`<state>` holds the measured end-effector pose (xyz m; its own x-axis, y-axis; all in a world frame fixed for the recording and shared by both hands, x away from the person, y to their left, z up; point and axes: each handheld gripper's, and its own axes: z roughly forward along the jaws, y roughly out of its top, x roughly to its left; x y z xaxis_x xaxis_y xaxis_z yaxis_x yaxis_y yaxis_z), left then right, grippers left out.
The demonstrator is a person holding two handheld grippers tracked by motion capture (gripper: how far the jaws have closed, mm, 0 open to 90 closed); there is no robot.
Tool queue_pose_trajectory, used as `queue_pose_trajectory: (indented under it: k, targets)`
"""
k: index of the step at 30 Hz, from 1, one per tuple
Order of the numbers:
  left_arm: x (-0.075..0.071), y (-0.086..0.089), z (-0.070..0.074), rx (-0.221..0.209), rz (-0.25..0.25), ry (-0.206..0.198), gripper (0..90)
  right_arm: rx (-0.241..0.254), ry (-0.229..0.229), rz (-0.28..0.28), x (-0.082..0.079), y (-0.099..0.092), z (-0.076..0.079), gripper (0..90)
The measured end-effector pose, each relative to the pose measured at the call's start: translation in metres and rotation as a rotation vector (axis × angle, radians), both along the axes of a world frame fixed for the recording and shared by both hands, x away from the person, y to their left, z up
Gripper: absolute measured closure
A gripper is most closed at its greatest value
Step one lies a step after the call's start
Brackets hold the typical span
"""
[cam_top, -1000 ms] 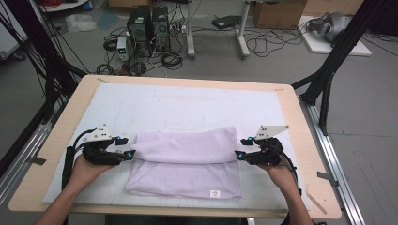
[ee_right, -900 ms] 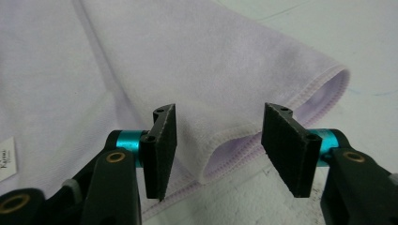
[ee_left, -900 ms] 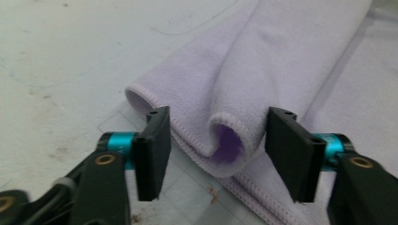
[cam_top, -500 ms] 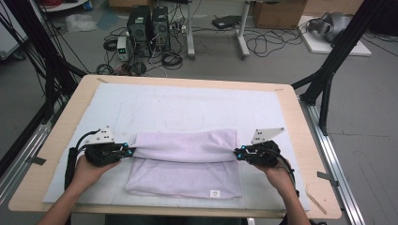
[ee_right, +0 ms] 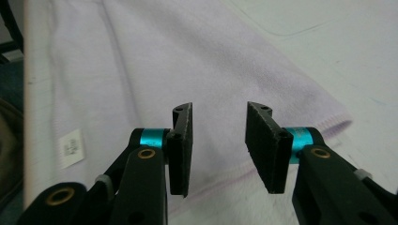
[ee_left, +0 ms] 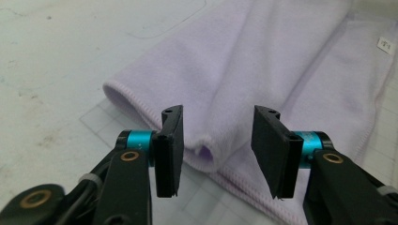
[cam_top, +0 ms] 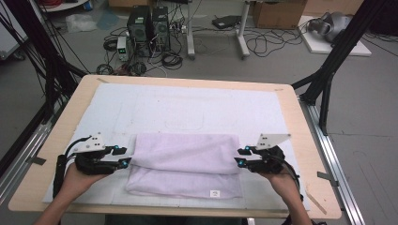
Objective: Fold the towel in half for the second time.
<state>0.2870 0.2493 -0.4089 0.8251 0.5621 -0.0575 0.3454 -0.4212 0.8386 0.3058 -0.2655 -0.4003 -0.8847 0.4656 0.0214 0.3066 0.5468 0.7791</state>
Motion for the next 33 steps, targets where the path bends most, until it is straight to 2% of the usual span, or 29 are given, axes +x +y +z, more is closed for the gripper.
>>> queue_pose_trajectory:
  k: [4, 7, 9, 13, 18, 21, 23, 24, 28, 31, 33]
  targets:
    - [0.011, -0.011, -0.013, 0.035, -0.010, 0.031, 67.2, -0.075, 0.059, 0.030, 0.015, 0.017, -0.019, 59.6]
    - [0.017, -0.018, -0.025, 0.063, -0.033, 0.064, 80.5, -0.104, 0.109, 0.050, 0.018, 0.023, -0.033, 69.5]
    - [0.017, -0.021, -0.027, 0.059, -0.042, 0.069, 83.5, -0.073, 0.119, 0.070, 0.017, 0.023, -0.035, 84.0]
    - [0.012, -0.017, -0.019, 0.048, -0.045, 0.053, 84.1, -0.057, 0.101, 0.079, 0.012, 0.018, -0.027, 85.9]
    - [-0.003, -0.008, -0.003, 0.022, -0.055, 0.029, 82.7, 0.002, 0.054, 0.093, -0.004, 0.008, -0.002, 86.0]
    - [-0.012, -0.006, 0.002, 0.019, -0.072, 0.020, 70.9, 0.032, 0.027, 0.118, -0.019, 0.003, 0.009, 85.0]
    - [-0.014, -0.005, 0.004, 0.027, -0.062, 0.022, 61.5, 0.042, 0.011, 0.107, -0.025, 0.000, 0.014, 79.5]
    - [-0.014, -0.004, 0.005, 0.029, -0.060, 0.020, 56.4, 0.045, 0.015, 0.098, -0.027, -0.001, 0.014, 77.3]
    - [-0.010, -0.007, 0.001, 0.027, -0.063, 0.026, 58.4, 0.008, 0.025, 0.088, -0.025, 0.004, 0.000, 66.5]
    - [-0.008, -0.015, -0.009, 0.058, -0.087, 0.044, 59.0, -0.006, 0.050, 0.098, -0.020, 0.011, -0.014, 62.3]
    - [-0.007, -0.020, -0.018, 0.077, -0.096, 0.062, 57.0, -0.037, 0.065, 0.097, -0.018, 0.017, -0.024, 58.1]
